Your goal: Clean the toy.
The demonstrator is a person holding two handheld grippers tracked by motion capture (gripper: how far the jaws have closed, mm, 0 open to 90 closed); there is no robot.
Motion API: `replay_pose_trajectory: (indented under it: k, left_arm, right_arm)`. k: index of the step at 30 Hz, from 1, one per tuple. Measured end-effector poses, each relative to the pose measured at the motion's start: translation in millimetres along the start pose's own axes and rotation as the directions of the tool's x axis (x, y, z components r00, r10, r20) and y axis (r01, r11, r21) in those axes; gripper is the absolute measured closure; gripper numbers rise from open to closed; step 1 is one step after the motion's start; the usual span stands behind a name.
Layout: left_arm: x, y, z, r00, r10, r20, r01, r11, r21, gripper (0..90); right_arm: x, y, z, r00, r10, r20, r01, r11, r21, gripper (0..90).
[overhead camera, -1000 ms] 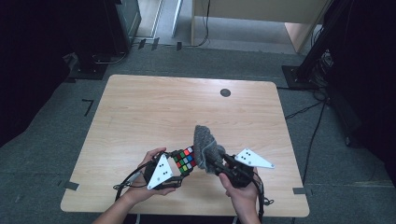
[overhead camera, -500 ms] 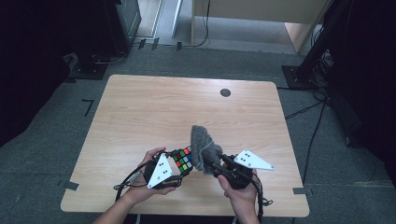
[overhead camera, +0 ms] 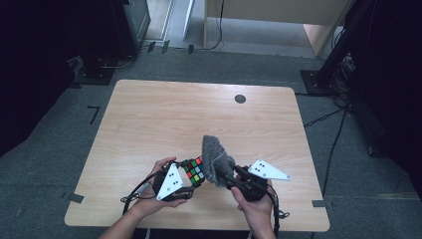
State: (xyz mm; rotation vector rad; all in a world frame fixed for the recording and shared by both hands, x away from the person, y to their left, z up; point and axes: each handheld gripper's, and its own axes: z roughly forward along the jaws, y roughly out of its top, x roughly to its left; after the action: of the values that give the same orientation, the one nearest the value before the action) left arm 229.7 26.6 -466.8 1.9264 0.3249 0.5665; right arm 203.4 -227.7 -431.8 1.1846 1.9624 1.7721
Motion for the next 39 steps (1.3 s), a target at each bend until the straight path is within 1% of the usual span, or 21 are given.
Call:
replay_pose_trajectory:
  k: [2,4,6,7,9,11,14,15,16,17,19,20,22,23,24,27,30,32,33,36,39]
  left_arm:
    - [-1.7,2.7,-2.2,0.9997,0.020,-0.011,-0.020,0.9998,0.004,33.9]
    - [-0.4,3.3,-5.1,1.0000,0.008,0.001,-0.008,0.9999,-0.015,33.9]
    - [1.9,4.2,-6.8,0.9999,-0.009,0.010,0.009,0.9993,-0.037,33.9]
    - [2.9,4.7,-7.1,0.9999,-0.014,0.010,0.014,0.9990,-0.043,33.9]
    - [3.5,3.4,-4.8,1.0000,-0.005,-0.006,0.005,0.9996,-0.027,33.9]
    - [3.3,0.4,-1.7,0.9999,-0.006,-0.015,0.006,1.0000,-0.004,33.9]
    - [0.4,2.9,-3.7,1.0000,-0.006,0.004,0.006,0.9995,-0.032,33.9]
    - [-0.6,4.8,-4.6,0.9999,0.005,-0.010,-0.005,0.9998,-0.022,33.9]
    - [-0.1,5.1,-5.7,1.0000,0.004,-0.008,-0.004,0.9997,-0.026,33.9]
    - [1.3,4.5,-7.0,1.0000,-0.008,0.001,0.008,0.9993,-0.037,33.9]
    - [5.9,4.3,-9.9,0.9984,-0.051,0.023,0.053,0.9961,-0.071,33.9]
    - [8.8,4.9,-11.2,0.9965,-0.075,0.036,0.078,0.9935,-0.083,33.9]
    - [14.5,5.5,-13.6,0.9882,-0.134,0.074,0.142,0.9827,-0.118,33.9]
    - [17.5,5.2,-14.5,0.9799,-0.168,0.107,0.182,0.9742,-0.134,33.9]
    - [19.3,4.8,-14.7,0.9722,-0.194,0.131,0.212,0.9669,-0.141,33.9]
    - [19.8,4.6,-14.9,0.9673,-0.210,0.143,0.230,0.9624,-0.145,33.9]
    - [23.0,5.7,-18.2,0.9612,-0.232,0.149,0.255,0.9538,-0.159,33.9]
    - [25.6,6.8,-20.0,0.9604,-0.240,0.142,0.262,0.9502,-0.169,33.9]
    - [26.2,7.0,-20.2,0.9608,-0.241,0.137,0.263,0.9503,-0.167,33.9]
    - [26.8,4.8,-19.3,0.9624,-0.243,0.122,0.260,0.9534,-0.154,33.9]
    - [26.8,3.8,-16.6,0.9623,-0.247,0.114,0.262,0.9548,-0.141,33.9]
  right_arm:
    - [2.7,-4.2,5.4,0.9999,-0.011,0.009,0.011,1.000,0.022,62.7]
    - [-6.8,-7.8,5.1,0.9992,0.035,0.022,-0.035,0.999,0.016,62.9]
    - [-16.9,-9.0,3.0,0.9926,0.017,0.120,-0.023,0.999,0.050,63.4]
    - [-21.4,-8.8,0.5,0.9897,0.026,0.141,-0.034,0.998,0.054,63.4]
    - [-22.2,-5.8,-7.3,0.9911,0.054,0.122,-0.053,0.999,-0.011,63.6]
    - [-8.2,0.1,-10.9,0.9975,0.004,0.071,0.001,0.997,-0.072,63.5]
    - [12.9,1.1,-1.4,0.9939,-0.097,0.053,0.098,0.995,-0.022,63.5]
    - [13.8,-2.0,2.8,0.9933,-0.103,0.053,0.103,0.995,-0.004,63.6]
    - [10.6,-5.3,3.1,0.9963,-0.073,0.044,0.075,0.997,-0.030,63.8]
    - [4.6,-6.8,3.1,0.9971,-0.050,0.057,0.052,0.998,-0.024,64.2]
    - [-8.6,-7.8,0.6,0.9859,-0.056,0.158,0.054,0.998,0.018,64.6]
    - [-15.9,-8.6,-1.9,0.9836,-0.032,0.177,0.030,0.999,0.015,64.6]
    - [-28.6,-10.0,-5.9,0.9883,0.074,0.133,-0.073,0.997,-0.015,64.5]
    - [-32.5,-11.1,-5.6,0.9880,0.117,0.101,-0.115,0.993,-0.024,64.5]
    - [-34.3,-12.4,-4.0,0.9876,0.144,0.062,-0.143,0.989,-0.027,64.5]
    - [-30.6,-18.0,5.0,0.9811,0.178,-0.075,-0.180,0.984,-0.019,65.1]
    - [-26.3,-27.3,19.1,0.9805,0.171,-0.097,-0.164,0.984,0.074,65.3]
    - [-24.2,-32.0,26.2,0.9915,0.113,-0.063,-0.102,0.982,0.157,65.2]
    - [-22.5,-32.0,26.4,0.9955,0.085,-0.041,-0.078,0.985,0.157,65.2]
    - [-21.3,-24.1,17.1,0.9940,0.102,-0.038,-0.100,0.993,0.064,65.1]
    - [-15.9,-20.6,11.0,0.9966,0.074,-0.036,-0.073,0.997,0.011,65.2]
